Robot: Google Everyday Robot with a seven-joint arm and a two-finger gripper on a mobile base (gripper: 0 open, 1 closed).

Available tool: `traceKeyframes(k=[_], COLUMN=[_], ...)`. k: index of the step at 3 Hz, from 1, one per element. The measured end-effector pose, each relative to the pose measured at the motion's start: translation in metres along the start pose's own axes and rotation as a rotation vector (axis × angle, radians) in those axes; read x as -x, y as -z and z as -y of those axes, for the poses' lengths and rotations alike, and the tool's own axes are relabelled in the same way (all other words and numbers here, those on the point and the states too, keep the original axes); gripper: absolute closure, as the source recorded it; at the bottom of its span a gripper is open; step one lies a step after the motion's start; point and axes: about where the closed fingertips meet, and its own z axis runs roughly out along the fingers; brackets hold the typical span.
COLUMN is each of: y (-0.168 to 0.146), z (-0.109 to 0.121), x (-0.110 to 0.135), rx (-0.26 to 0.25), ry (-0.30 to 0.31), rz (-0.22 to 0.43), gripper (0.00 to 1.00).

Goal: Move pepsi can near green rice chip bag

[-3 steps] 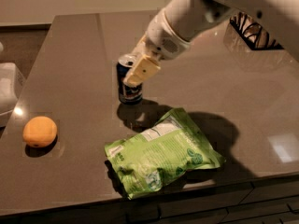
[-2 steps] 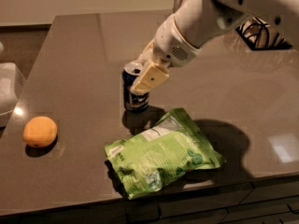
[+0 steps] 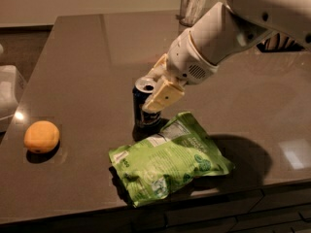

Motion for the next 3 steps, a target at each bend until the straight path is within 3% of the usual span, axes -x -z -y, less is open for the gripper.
traceKeyframes(k=[2,3], y=[-0.0044,-0.0052], z=[-0.0192,-0.0205], x=[-0.0120,-0.0104], rx=[-0.017,-0.016], ry=[0.035,0.039], rz=[-0.004,-0.005], gripper=[0.38,0.06])
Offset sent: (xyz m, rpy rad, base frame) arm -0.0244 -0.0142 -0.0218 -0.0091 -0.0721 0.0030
